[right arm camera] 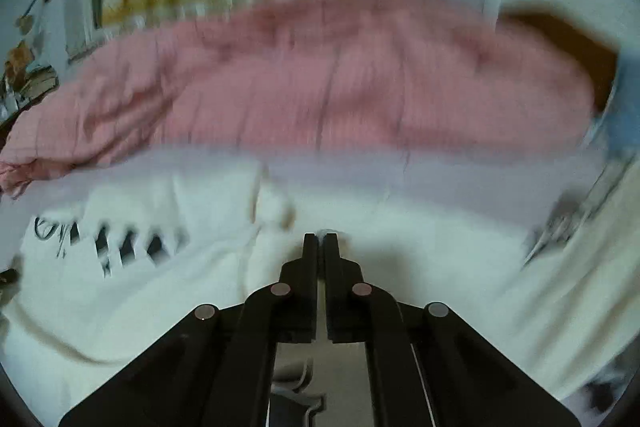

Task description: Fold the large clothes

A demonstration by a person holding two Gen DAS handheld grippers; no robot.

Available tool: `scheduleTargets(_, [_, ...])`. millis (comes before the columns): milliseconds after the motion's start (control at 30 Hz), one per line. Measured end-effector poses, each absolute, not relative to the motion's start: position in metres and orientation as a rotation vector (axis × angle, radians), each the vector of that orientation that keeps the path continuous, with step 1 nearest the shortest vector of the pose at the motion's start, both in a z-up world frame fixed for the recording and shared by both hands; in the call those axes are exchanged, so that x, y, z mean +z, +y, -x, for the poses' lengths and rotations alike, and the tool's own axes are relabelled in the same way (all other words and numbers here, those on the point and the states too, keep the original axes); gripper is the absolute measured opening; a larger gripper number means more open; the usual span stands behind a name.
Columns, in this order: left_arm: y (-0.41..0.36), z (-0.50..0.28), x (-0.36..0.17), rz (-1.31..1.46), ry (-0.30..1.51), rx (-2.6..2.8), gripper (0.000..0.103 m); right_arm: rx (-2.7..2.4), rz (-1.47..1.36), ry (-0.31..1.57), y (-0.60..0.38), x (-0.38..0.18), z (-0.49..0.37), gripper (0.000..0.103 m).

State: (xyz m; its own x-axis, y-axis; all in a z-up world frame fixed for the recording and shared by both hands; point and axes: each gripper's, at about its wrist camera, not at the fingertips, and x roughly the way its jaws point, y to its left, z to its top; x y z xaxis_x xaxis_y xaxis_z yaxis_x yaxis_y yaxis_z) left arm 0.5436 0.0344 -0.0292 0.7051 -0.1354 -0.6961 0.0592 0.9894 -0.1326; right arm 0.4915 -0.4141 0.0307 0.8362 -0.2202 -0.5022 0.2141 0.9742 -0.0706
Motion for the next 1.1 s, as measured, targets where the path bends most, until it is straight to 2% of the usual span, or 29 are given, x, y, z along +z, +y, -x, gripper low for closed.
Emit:
scheduleTargets(100, [0.024, -0.543, -0.031, 0.035, 0.785, -0.075, 0.005, -0.224, 0.076, 0.462, -0.401, 0.055, -0.490, 0.003])
scheduleTargets(200, [0.022, -0.553, -0.046, 0.007, 0.854, -0.036, 0.005, -0.227, 0.091, 0.465, -0.399, 0.053, -0.497, 0.003])
scheduleTargets(400, [0.023, -0.556, -0.051, -0.001, 0.864, -0.019, 0.008, -0.269, 0.037, 0.763, -0.421, -0.021, -0.527, 0.003])
scheduleTargets(533, [0.021, -0.554, -0.049, -0.035, 0.845, -0.019, 0.009, -0.288, -0.032, 0.844, -0.442, -0.041, -0.518, 0.005])
scheduleTargets(600, [0.023, -0.551, -0.043, -0.020, 0.815, -0.048, 0.009, -0.303, -0.049, 0.843, -0.453, -0.035, -0.508, 0.012])
scheduleTargets(667, [0.024, -0.545, -0.034, -0.010, 0.767, -0.063, 0.009, -0.313, -0.063, 0.818, -0.464, -0.021, -0.494, 0.033])
scheduleTargets(700, [0.024, -0.541, -0.027, -0.013, 0.734, -0.068, 0.009, -0.322, -0.068, 0.799, -0.470, -0.012, -0.486, 0.039])
scheduleTargets(733, [0.023, -0.538, -0.022, -0.022, 0.705, -0.070, 0.009, -0.330, -0.070, 0.779, -0.475, -0.002, -0.477, 0.051])
scheduleTargets(767, [0.021, -0.535, -0.017, -0.034, 0.683, -0.070, 0.010, -0.339, -0.070, 0.754, -0.481, 0.011, -0.467, 0.056])
scheduleTargets(900, [0.016, -0.527, 0.003, -0.084, 0.642, -0.092, 0.010, -0.360, -0.092, 0.692, -0.504, 0.060, -0.431, 0.057])
scheduleTargets(1033, [0.026, -0.512, 0.037, -0.039, 0.547, -0.103, 0.011, -0.388, -0.129, 0.635, -0.536, 0.111, -0.386, 0.068])
scheduleTargets(1100, [0.032, -0.505, 0.050, -0.006, 0.513, -0.107, 0.019, -0.426, -0.112, 0.616, -0.552, 0.130, -0.369, 0.071])
